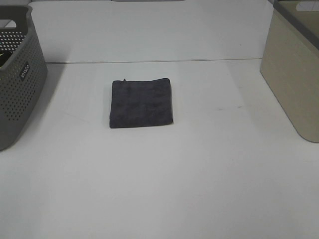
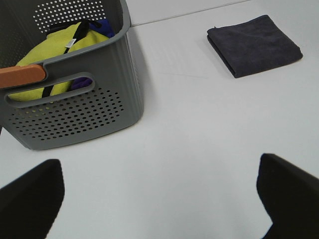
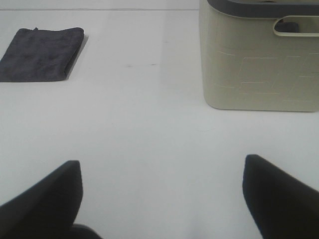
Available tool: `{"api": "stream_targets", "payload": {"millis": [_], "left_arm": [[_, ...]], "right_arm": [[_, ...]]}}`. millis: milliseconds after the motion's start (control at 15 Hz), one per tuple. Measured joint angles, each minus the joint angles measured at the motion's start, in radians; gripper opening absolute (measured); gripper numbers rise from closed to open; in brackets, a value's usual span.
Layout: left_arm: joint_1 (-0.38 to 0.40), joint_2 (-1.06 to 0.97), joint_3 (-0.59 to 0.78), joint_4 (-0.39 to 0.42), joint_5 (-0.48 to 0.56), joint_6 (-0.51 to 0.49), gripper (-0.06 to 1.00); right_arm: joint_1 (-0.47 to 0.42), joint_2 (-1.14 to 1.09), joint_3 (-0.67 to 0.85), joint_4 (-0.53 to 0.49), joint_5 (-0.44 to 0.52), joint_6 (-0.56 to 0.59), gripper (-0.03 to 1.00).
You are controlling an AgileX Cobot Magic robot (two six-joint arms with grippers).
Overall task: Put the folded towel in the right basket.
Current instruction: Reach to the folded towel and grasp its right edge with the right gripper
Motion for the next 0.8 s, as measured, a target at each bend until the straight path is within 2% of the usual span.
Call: {"api": "stream_targets", "payload": {"millis": [800], "left_arm": [[0.0,0.0,0.0,0.0,0.0,0.0,0.99]], "right_arm": [[0.0,0.0,0.0,0.0,0.0,0.0,0.81]]}}
